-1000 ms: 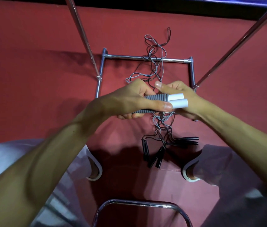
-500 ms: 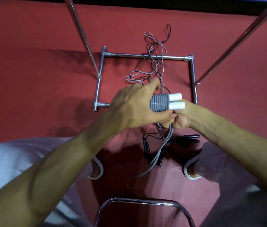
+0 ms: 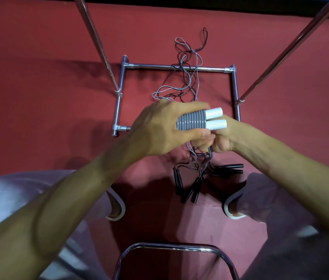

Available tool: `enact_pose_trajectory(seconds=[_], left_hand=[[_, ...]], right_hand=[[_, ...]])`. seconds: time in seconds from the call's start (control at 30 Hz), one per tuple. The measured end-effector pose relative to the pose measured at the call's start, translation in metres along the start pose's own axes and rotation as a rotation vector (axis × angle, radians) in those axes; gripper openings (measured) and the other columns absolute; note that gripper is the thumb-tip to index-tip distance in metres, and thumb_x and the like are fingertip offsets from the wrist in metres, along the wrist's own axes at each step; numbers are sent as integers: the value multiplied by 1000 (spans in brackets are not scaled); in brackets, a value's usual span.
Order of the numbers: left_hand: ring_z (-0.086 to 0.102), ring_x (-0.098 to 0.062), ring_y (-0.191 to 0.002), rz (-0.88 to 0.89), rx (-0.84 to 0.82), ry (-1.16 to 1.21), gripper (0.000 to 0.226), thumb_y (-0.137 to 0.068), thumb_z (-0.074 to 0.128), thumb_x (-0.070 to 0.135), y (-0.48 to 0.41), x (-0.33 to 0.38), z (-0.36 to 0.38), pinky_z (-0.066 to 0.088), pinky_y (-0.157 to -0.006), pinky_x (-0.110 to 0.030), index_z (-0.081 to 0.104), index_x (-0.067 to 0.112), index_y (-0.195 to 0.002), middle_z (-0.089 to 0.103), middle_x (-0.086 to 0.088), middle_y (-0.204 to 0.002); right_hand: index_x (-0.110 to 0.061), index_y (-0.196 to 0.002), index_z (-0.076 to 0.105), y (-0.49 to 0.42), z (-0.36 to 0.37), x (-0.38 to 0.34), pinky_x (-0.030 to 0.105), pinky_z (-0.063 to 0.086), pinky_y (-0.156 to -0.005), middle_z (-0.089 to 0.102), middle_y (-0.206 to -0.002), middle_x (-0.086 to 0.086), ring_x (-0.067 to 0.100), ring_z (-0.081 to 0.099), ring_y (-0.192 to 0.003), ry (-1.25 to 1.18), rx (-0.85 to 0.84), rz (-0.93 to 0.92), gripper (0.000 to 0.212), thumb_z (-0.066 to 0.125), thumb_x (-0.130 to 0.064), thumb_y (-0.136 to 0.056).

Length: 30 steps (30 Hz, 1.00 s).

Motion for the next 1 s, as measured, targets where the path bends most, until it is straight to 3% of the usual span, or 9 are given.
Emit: enact_pose_trajectory(seconds=[0.13, 0.23, 0.3, 0.37, 0.5, 0.7, 0.8, 0.9, 1.0], left_hand=[[66, -20, -78, -41, -46, 160, 42, -80, 71, 63, -7, -2, 4, 55, -75, -44, 69, 36, -113, 69, 5, -83], [69, -22, -82, -91, 34, 311, 41, -80, 78, 54, -11, -7, -2, 56, -79, -47, 72, 27, -110, 73, 2, -88], [64, -9, -71, -148, 106, 385, 43, -79, 80, 49, -14, -12, -11, 55, -71, -39, 74, 24, -113, 72, 11, -81], [48, -3, -53, -182, 139, 416, 30, -84, 80, 40, -17, -14, -22, 41, -54, -27, 75, 19, -106, 57, 14, -63], [36, -13, -38, -436, 109, 543, 25, -89, 76, 42, -14, -17, -39, 28, -37, -17, 77, 22, -104, 46, -2, -57], [26, -10, -34, -642, -107, 737, 40, -85, 70, 60, -11, -20, -50, 24, -45, -14, 73, 23, -101, 50, -7, -64], [24, -8, -34, -669, -187, 782, 44, -85, 66, 65, -13, -23, -51, 23, -42, -13, 65, 25, -103, 50, -4, -64], [24, -6, -33, -689, -222, 819, 43, -86, 64, 67, -15, -24, -52, 21, -39, -11, 59, 27, -99, 49, -1, -62], [23, -6, -32, -670, -250, 848, 42, -87, 61, 68, -17, -24, -54, 18, -38, -11, 56, 27, -96, 47, 0, -60]], right_hand=[[-17, -76, 49, 3, 1, -1, 13, 18, -39, 35, -60, -2, 4, 34, -36, 39, 94, -76, 30, 31, -4, -95], [-14, -66, 49, 8, 6, -6, 16, 23, -39, 40, -52, -1, 9, 34, -40, 213, 237, -130, 36, 32, -10, -97], [-12, -59, 53, 11, 9, -10, 20, 27, -42, 46, -48, 1, 13, 37, -42, 331, 346, -188, 47, 41, -22, -103], [-15, -53, 56, 11, 10, -15, 23, 30, -46, 53, -51, 3, 16, 40, -43, 305, 440, -292, 53, 52, -33, -103], [-10, -63, 55, 20, 2, -28, 23, 27, -46, 49, -56, 6, 12, 39, -43, 309, 499, -634, 36, 69, -17, -95], [-18, -76, 67, 39, -10, -35, 22, 38, -59, 63, -77, 1, -2, 47, -56, 1070, 623, -1081, 20, 86, -24, -78], [-16, -82, 76, 41, -17, -38, 29, 44, -60, 62, -81, -1, -7, 45, -62, 1192, 684, -1228, 13, 84, -26, -80], [-15, -84, 79, 44, -17, -39, 28, 48, -60, 63, -75, -6, -1, 49, -60, 1278, 677, -1223, 14, 79, -28, -88], [-7, -79, 73, 47, -15, -46, 11, 32, -46, 62, -60, -10, 0, 44, -43, 914, 482, -853, 19, 72, -18, -94]])
Point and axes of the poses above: each hand's wrist, its own y-axis away from the middle knuckle, its own z-axis out of the palm, x = y × z, the point moved 1 cm from there along -y, towards the middle knuckle
